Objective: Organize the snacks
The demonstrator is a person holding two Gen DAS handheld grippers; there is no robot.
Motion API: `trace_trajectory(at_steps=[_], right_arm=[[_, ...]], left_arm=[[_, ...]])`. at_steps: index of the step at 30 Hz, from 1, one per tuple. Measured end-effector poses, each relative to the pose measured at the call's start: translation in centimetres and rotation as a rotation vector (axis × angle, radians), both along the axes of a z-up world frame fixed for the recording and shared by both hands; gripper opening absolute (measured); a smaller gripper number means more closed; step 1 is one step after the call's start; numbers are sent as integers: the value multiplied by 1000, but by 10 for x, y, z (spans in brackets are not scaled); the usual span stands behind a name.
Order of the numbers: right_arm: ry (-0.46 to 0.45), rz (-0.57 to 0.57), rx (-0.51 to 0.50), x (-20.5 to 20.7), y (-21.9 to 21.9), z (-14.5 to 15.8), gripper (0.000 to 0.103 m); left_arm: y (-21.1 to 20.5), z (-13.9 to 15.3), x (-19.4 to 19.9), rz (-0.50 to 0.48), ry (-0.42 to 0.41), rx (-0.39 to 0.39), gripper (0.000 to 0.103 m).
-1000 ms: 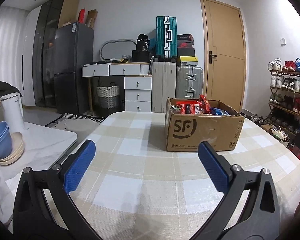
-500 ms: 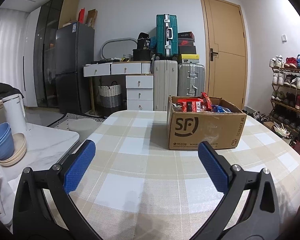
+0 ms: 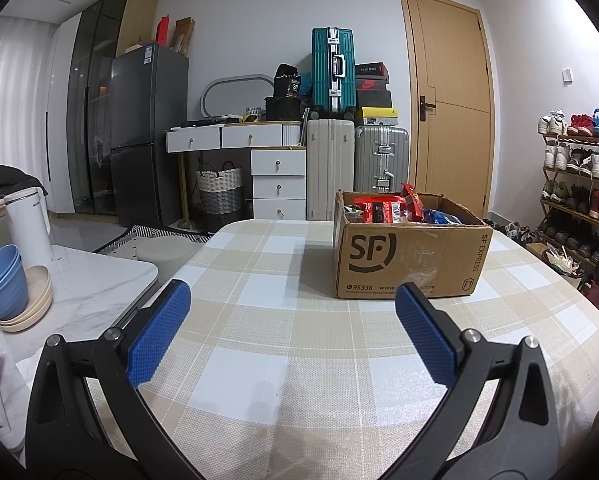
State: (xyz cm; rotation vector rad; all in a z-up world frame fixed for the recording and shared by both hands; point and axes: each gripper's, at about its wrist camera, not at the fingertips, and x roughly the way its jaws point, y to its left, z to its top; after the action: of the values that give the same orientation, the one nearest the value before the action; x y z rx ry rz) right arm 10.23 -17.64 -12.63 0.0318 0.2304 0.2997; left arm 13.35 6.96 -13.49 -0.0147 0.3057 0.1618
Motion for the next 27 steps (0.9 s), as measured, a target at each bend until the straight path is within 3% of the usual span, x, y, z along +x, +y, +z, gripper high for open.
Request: trace_trajectory(at_steps=[27], right_arm=[[2,1,-1,0,-1,2,102]], left_arm=[[-3,-1,-1,-5,1,1,102]])
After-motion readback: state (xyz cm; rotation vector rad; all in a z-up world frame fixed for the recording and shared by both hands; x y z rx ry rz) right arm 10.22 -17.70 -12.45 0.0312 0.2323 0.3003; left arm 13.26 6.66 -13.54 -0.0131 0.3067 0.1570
